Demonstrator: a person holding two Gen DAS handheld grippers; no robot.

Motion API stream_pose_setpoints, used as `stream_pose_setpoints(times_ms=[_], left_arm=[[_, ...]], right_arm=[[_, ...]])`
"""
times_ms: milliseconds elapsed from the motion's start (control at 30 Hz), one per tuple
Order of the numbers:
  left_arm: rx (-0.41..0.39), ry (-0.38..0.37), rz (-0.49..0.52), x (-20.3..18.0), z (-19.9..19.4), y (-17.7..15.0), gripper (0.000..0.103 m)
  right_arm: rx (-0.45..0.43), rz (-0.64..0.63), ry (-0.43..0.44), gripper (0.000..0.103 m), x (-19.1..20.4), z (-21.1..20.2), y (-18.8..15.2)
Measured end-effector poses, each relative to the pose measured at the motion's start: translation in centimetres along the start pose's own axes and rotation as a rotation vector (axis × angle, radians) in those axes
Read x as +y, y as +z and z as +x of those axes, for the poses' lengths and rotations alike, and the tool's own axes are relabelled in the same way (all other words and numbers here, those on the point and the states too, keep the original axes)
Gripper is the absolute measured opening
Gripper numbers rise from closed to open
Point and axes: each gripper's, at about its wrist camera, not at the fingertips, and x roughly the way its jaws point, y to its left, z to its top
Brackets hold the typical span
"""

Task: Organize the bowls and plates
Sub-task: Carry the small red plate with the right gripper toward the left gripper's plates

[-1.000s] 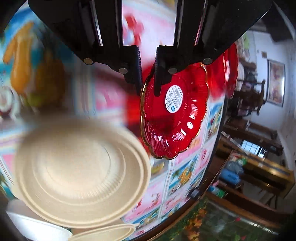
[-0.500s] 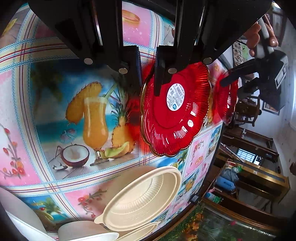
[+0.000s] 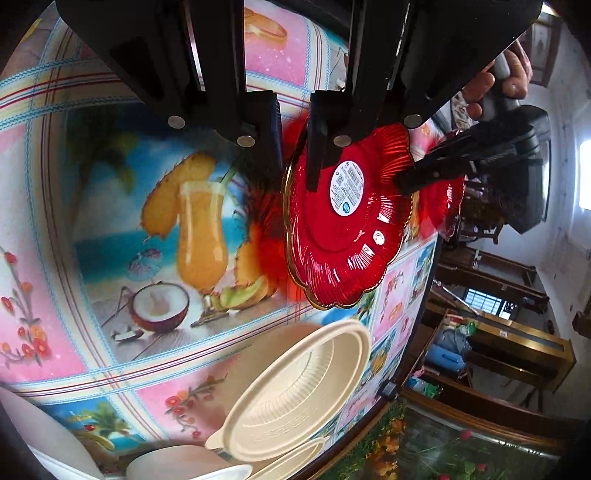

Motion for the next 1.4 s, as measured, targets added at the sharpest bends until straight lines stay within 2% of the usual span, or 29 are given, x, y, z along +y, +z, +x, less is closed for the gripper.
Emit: stream_pose_setpoints(times_ms=[167, 400, 633, 800, 1000, 1400], left_arm=[[-0.019, 0.008, 0.034, 0.1, 0.0, -0.4, 0.003], [-0.041, 0.019, 0.091, -0.7, -0.4, -0.6, 0.003], [-0.120, 0.030, 0.155, -1.2, -3.4, -1.7, 0.004], [-0.195, 0.032, 0.167, -0.4, -6.6, -2.4, 0.004], [-0.278, 0.050, 0.120, 2.3, -10.3, -2.6, 0.004], [-0.448, 0.176, 0.023, 8.3, -16.5, -3.1, 0.006]], right_arm=[[-0.003, 0.017, 0.022, 0.011, -0.5, -0.2, -0.1], [-0.034, 0.007, 0.003, 0.011, 0.1, -0.7, -0.5], [-0.054, -0.072, -0.025, 0.011, 2.3, -1.5, -1.4], [-0.058, -0.135, -0.010, 0.011, 5.5, -1.8, -1.5], [-0.039, -0.236, 0.001, 0.011, 10.4, -0.1, -1.4], [0.028, -0.409, 0.041, 0.011, 20.7, 5.7, -1.3]])
